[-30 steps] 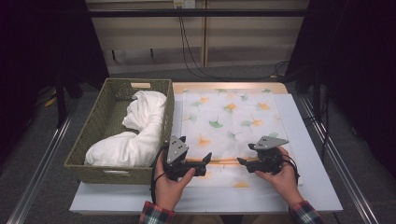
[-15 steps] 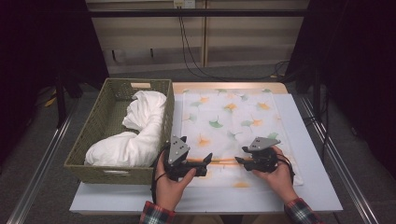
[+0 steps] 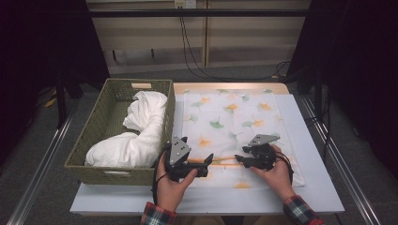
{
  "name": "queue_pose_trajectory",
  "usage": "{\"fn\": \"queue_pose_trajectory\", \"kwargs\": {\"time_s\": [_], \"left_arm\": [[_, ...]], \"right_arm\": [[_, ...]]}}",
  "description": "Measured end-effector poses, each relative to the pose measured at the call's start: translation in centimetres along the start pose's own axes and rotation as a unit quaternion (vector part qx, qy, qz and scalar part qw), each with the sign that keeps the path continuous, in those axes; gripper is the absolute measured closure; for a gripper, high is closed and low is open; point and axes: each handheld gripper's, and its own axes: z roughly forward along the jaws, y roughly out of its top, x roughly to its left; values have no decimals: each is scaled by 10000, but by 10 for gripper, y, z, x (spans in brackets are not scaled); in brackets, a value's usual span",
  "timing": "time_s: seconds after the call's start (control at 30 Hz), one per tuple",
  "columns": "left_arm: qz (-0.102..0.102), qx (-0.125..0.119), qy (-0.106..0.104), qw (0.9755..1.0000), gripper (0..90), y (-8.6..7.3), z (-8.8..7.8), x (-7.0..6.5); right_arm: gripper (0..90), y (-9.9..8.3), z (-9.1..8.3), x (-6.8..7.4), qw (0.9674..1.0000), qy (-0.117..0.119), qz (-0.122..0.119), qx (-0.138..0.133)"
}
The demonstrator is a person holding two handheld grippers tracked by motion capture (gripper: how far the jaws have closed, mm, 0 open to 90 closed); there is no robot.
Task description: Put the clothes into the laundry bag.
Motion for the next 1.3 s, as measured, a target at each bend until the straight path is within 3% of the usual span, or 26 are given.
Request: {"fn": "queue_pose_trajectory", "kwargs": {"time_s": [0.2, 0.3, 0.33, 0.43, 0.47, 0.6, 0.63, 0.73, 0.83, 1.07, 1.3], "left_arm": [[-8, -19, 30, 10000, 1, 0, -1, 0], [1, -34, 64, 10000, 1, 0, -1, 0], [1, -34, 64, 10000, 1, 0, -1, 0], [31, -25, 62, 10000, 1, 1, -3, 0], [1, -74, 26, 10000, 1, 1, -3, 0], [15, -58, 93, 9999, 1, 2, -4, 1], [31, -22, 117, 9999, 1, 1, -4, 1], [44, -5, 101, 9999, 1, 0, -4, 1], [26, 9, 125, 9999, 1, 0, -5, 2], [16, 17, 79, 10000, 1, 0, -4, 1], [17, 2, 54, 10000, 7, 0, -4, 1]], "right_arm": [[683, 3, 3, 3, 10000, -75, 17, 26], [758, 6, 4, 4, 10000, -28, 47, 59], [779, 6, 5, 2, 10000, 16, -44, 18], [837, 7, 5, 2, 9999, 6, 58, 82], [850, 8, 6, 1, 10000, 33, -28, 48], [858, 9, 6, 0, 9999, 84, 41, 113], [857, 10, 7, -1, 9999, 106, -73, 103], [852, 9, 7, -3, 9998, 161, -47, 92], [849, 9, 7, -5, 9996, 235, 147, 85], [887, 5, 7, -12, 9987, 412, 296, -58], [893, 10, 8, -9, 9990, 283, 339, 70]]}}
